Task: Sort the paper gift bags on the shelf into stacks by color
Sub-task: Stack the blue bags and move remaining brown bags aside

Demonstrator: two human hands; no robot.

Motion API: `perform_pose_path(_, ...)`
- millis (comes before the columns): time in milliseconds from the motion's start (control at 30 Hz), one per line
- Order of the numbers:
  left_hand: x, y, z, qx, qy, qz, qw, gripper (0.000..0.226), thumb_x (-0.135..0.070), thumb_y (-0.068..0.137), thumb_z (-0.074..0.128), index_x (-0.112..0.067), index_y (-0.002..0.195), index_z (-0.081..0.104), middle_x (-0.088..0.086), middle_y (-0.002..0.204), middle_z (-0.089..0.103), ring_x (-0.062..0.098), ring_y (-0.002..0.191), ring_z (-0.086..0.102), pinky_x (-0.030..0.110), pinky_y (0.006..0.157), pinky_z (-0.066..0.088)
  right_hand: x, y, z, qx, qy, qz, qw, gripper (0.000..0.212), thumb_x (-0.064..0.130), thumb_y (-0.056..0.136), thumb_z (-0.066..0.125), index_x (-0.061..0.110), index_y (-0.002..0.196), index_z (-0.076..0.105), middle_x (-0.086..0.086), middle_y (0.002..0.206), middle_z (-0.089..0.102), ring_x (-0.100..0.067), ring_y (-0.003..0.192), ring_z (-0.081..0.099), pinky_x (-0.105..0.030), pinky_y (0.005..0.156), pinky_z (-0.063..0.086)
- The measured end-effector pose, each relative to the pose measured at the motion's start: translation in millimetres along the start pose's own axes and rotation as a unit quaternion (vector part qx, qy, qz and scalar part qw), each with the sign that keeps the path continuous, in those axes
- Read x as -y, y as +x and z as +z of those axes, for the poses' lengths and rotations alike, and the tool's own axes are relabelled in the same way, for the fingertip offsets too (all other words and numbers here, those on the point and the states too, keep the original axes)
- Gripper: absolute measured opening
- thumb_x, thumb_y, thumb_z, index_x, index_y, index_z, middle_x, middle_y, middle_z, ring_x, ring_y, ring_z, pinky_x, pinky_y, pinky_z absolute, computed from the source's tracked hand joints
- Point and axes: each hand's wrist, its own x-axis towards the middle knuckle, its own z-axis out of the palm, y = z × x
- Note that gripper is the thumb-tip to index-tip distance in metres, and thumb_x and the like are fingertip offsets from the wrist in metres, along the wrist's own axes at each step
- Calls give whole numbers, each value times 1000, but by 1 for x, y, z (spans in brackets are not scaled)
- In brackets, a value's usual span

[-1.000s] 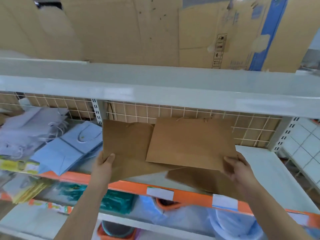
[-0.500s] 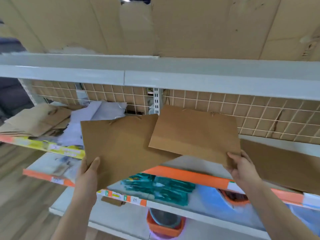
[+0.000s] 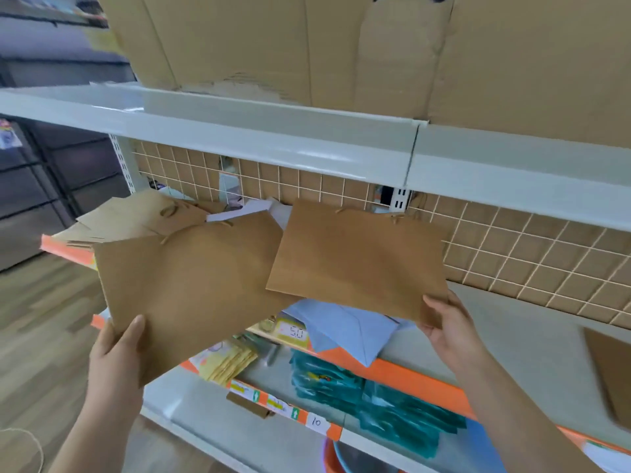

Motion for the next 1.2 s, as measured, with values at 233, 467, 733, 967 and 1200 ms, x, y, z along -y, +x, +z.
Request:
perform_pose_path(233,-26,97,-55,-65,19,23,997,12,-27,94,57,-34,90,66,-9,86,67,13,72,63,33,56,56,-39,50,90,15,37,17,999,30,-4,87,54,24,93,65,10,81,75,-4,70,71,-22,51,55)
perform_pose_path(467,-52,198,-84,-90,3,25,996,11,-22,94,55,-29,95,64,-9,92,67,11,79,62,35,74,52,-70,76,152,29,47,32,998,30,-4,87,53,22,93,66,5,85,75,-8,74,72,-25,59,58)
perform_pose_path(733,-68,336,-87,-3,10,-35,999,18,-18,97,50,-24,109,61,-2,98,68,18,84,64,43,83,50,-101,93,194,-32,45,1,998,28,-3,88,55,22,83,65,7,86,74,-5,75,72,-22,57,56)
perform_pose_path(967,-68,458,-74,90,39,-149,984,13,-6,91,54,-14,85,60,-2,53,66,6,43,62,18,47,53,-138,87,256,-117,33,-51,991,29,-2,87,57,24,90,68,9,92,75,-9,77,72,-26,56,58)
perform_pose_path(1200,-69,552,-72,140,426,-1,894,41,-31,71,79,-4,94,58,13,69,66,28,62,64,39,67,55,-162,62,315,-202,22,-73,976,29,-4,87,55,24,86,62,11,73,72,-2,58,68,-16,44,50)
